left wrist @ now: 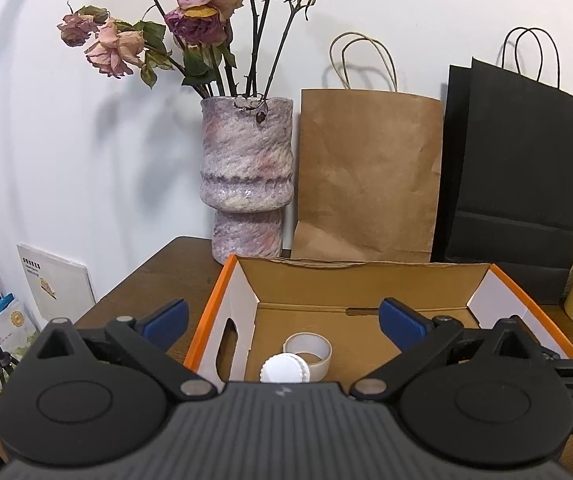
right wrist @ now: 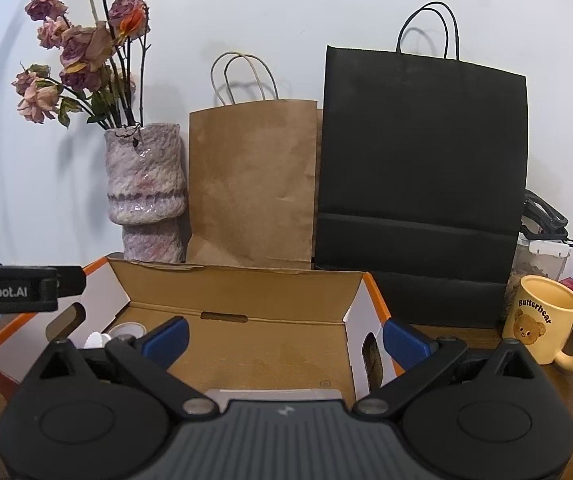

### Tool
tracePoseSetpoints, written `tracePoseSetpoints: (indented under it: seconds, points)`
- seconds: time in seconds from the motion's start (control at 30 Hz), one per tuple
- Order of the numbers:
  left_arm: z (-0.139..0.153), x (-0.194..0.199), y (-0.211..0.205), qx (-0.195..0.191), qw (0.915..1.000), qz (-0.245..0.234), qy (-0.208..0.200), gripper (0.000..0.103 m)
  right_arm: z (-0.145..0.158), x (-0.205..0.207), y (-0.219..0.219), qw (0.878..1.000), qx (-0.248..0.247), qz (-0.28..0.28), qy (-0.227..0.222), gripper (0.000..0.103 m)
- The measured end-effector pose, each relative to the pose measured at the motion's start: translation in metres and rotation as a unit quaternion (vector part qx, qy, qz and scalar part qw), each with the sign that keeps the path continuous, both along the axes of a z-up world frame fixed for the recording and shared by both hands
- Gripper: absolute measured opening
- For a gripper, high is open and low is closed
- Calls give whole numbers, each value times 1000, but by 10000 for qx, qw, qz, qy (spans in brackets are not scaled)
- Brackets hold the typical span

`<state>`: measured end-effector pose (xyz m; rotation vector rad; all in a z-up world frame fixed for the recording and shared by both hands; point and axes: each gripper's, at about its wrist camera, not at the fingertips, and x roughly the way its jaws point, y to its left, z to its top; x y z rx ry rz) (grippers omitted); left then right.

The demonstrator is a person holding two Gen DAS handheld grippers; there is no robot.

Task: Organize rigid objects
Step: 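Lower the tape roll and frosted box into the red box and open both tools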

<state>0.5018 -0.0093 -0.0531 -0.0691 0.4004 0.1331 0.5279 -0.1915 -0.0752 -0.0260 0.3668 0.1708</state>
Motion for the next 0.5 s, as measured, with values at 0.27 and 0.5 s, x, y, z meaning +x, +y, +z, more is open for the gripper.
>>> tracePoseSetpoints:
  seconds: [0.27, 0.5]
  points:
    - [5, -16, 3, -74, 9999, -7, -80, 103, 5, -14, -6, 9999, 29, 0, -143, 103]
    - [8, -38, 0, -24, 9997, -138, -178, 103, 8, -36, -12, 9996, -14, 18, -269, 103]
